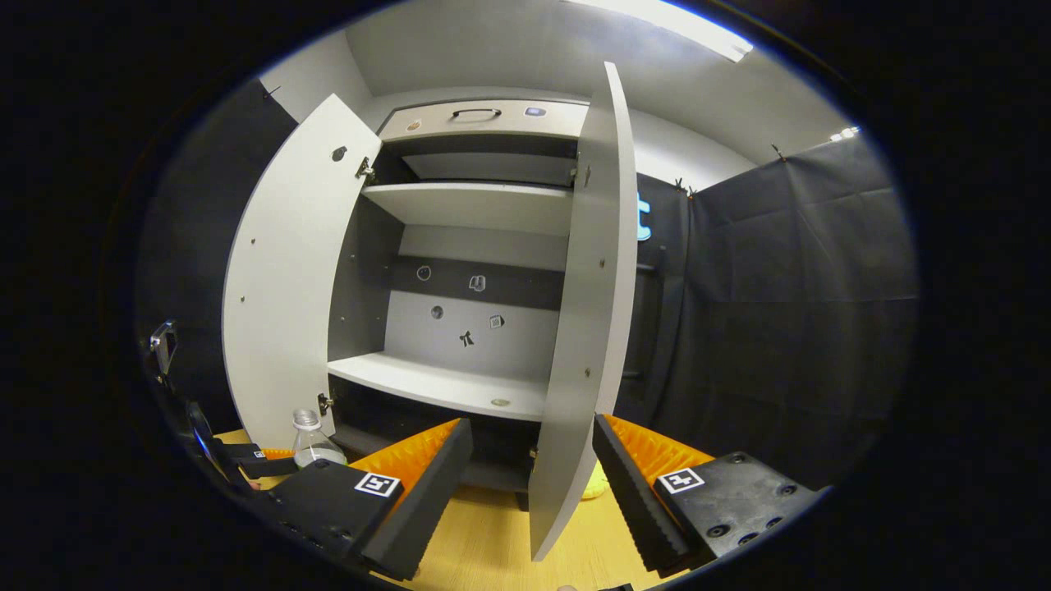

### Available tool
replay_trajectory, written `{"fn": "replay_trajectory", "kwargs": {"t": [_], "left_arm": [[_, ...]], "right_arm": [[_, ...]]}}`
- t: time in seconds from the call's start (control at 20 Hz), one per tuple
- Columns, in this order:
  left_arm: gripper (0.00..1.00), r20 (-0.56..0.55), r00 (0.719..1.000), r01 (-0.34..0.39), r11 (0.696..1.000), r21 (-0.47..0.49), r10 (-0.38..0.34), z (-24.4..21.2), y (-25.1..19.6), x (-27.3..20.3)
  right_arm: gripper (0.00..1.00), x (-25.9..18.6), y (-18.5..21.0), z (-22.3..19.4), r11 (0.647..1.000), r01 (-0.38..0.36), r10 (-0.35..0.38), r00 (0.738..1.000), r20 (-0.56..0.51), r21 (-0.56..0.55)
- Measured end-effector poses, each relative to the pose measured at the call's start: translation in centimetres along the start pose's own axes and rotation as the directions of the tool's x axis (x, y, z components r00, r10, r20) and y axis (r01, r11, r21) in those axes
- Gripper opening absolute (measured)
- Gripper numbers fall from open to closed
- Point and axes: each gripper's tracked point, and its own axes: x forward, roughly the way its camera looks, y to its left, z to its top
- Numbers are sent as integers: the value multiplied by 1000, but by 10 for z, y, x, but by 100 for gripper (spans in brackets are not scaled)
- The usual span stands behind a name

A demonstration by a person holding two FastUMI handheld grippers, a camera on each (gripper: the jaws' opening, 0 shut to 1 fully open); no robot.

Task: Grasp the bottle in the cabinet with the left hand and place it on the coaster, then close the right door with the right hand and the left door with the left hand.

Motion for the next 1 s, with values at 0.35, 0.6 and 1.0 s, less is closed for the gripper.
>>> {"fn": "replay_trajectory", "kwargs": {"t": [0.35,0.6,1.0], "left_arm": [[78,11,1000,4,999,37,-5,-55,-33,-9],[79,-28,999,-13,996,92,16,-99,-39,-16],[78,-26,998,-59,992,113,62,-141,-28,-16]], "right_arm": [[98,7,-10,-69,998,-55,56,996,-71,14],[98,2,-10,-87,996,-82,85,992,-88,32],[98,-8,-18,-97,996,-85,85,991,-99,7]]}}
